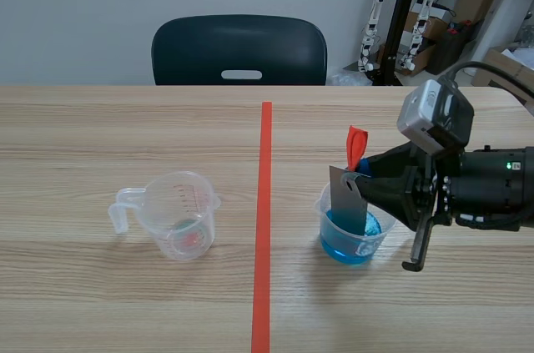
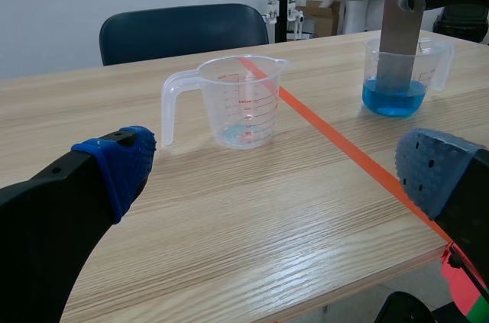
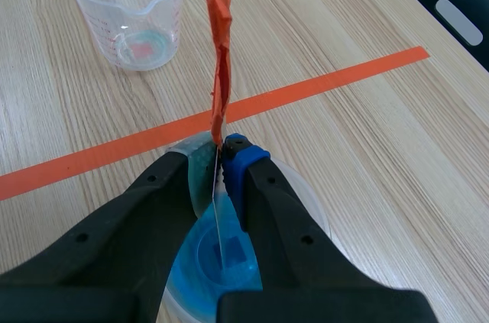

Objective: Do the redox reaction experiment. lower the plate into the blue solution

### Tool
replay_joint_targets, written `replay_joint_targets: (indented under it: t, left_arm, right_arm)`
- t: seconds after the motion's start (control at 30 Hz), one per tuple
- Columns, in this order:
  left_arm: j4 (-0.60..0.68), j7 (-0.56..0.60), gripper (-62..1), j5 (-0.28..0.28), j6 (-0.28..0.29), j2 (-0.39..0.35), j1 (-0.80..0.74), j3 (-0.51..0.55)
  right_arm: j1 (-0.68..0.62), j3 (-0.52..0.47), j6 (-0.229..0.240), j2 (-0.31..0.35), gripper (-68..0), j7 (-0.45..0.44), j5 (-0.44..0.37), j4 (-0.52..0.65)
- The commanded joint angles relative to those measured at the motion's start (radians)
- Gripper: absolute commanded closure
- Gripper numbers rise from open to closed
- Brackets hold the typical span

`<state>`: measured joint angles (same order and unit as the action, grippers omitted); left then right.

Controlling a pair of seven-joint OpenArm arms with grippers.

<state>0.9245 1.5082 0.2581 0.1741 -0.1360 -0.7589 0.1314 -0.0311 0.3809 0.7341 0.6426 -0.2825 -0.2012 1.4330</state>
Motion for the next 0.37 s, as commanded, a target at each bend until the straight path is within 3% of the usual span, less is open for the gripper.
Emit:
replay_joint_targets:
  t: [0.0, 0.33]
  left_arm:
    - [0.011, 0.046, -62.3, -0.007, -0.004, 0.000, -0.005, 0.003]
    - [0.011, 0.046, -62.3, -0.007, -0.004, 0.000, -0.005, 0.003]
  right_arm:
    - [0.009, -0.009, 0.011, 0.005, -0.6, -0.011, -0.011, 0.013]
    - [0.009, -0.009, 0.011, 0.005, -0.6, 0.003, -0.011, 0.013]
